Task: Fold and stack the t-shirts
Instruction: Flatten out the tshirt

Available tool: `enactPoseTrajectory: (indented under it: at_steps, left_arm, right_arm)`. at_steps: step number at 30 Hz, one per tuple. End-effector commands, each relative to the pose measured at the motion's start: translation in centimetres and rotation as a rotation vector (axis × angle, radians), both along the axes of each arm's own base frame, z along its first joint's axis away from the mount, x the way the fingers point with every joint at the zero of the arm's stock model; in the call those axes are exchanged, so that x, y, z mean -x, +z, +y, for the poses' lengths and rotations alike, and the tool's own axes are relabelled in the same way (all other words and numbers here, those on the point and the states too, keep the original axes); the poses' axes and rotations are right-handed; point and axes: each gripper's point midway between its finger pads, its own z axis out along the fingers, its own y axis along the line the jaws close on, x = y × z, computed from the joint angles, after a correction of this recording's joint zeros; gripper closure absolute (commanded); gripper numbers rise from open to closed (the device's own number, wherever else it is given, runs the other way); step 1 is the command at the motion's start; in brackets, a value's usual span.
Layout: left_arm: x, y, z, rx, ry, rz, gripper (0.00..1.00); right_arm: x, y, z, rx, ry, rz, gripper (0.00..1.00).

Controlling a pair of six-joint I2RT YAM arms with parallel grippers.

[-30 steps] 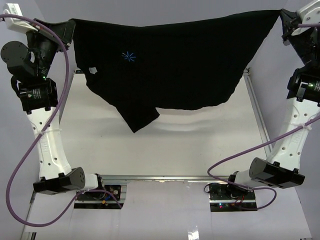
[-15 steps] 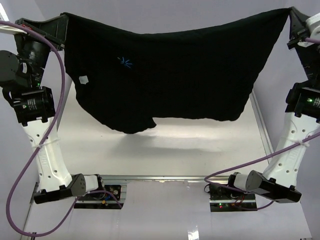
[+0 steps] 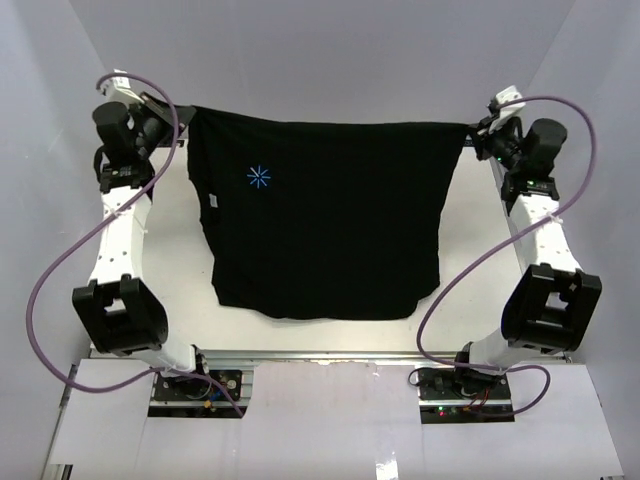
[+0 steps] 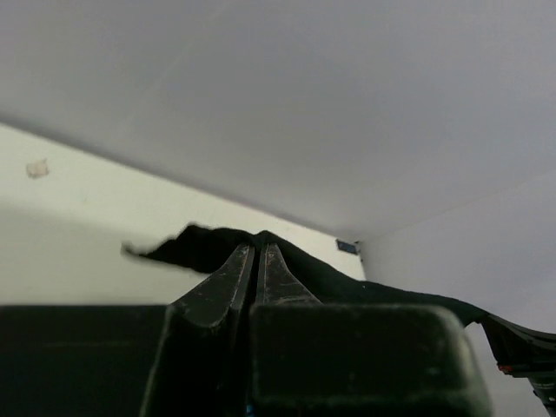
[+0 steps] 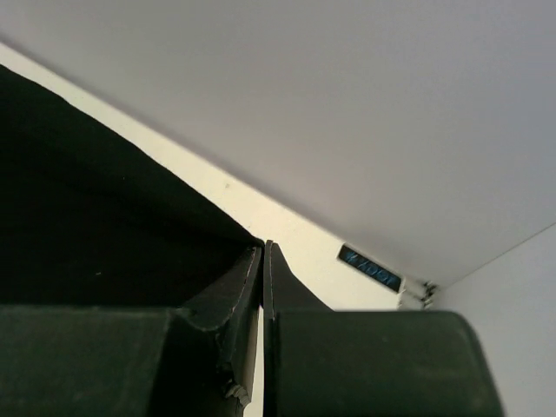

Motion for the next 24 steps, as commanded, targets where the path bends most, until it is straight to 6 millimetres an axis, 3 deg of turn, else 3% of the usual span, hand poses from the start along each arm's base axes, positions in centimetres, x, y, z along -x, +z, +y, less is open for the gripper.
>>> enactPoseTrajectory:
  at_steps: [1,3,5,6,7,9,12,15,17,19,24]
  left_arm:
    - [-1.5,-0.3,-0.7,-0.040,0.016,-0.046,0.92]
    - [-3.0,-3.3,-1.0,-0.052,0.015,0.009,0.93]
    - [-3.8,-6.4,-1.6,-0.060,0.035,0.071,0.92]
    - [-4.1,-7.6,-1.9,-0.064,0.037,0.091,0.92]
    - [-4.6,-9.9,-1.6,-0.063,0.063,0.136,0.92]
    - [-5.1,-11.7,-1.6,-0.067,0.075,0.169,0.92]
    - [-5.9,-13.1,-1.4,-0.074,0.083,0.197,0.92]
    - [-6.2,-11.8,-1.4,-0.098,0.071,0.173,0.92]
    - [-5.6,-9.4,-1.7,-0.111,0.056,0.130,0.92]
    - [-4.8,-7.7,-1.9,-0.119,0.044,0.111,0.92]
    - [0.3,0.3,-2.7,-0.156,0.029,-0.037,0.92]
  right_arm:
    - [-2.0,0.4,0.0,0.040,-0.045,-0.103,0.94]
    - [-3.8,-2.5,0.7,0.039,-0.040,-0.048,0.94]
    - [-4.9,-4.2,1.4,0.039,-0.033,-0.023,0.94]
    - [-6.0,-6.1,1.1,0.039,-0.057,0.013,0.94]
    - [-6.6,-6.4,1.1,0.038,-0.068,0.015,0.94]
    - [-8.0,-8.5,1.3,0.040,-0.088,0.056,0.94]
    - [-9.1,-8.7,1.5,0.042,-0.087,0.061,0.94]
    - [-9.5,-6.8,1.5,0.032,-0.078,0.030,0.94]
    - [-9.2,-4.8,1.2,0.024,-0.070,0.001,0.94]
    - [-8.0,-2.0,1.5,-0.002,-0.042,-0.037,0.94]
    - [-2.7,5.5,1.8,-0.001,0.020,-0.161,0.94]
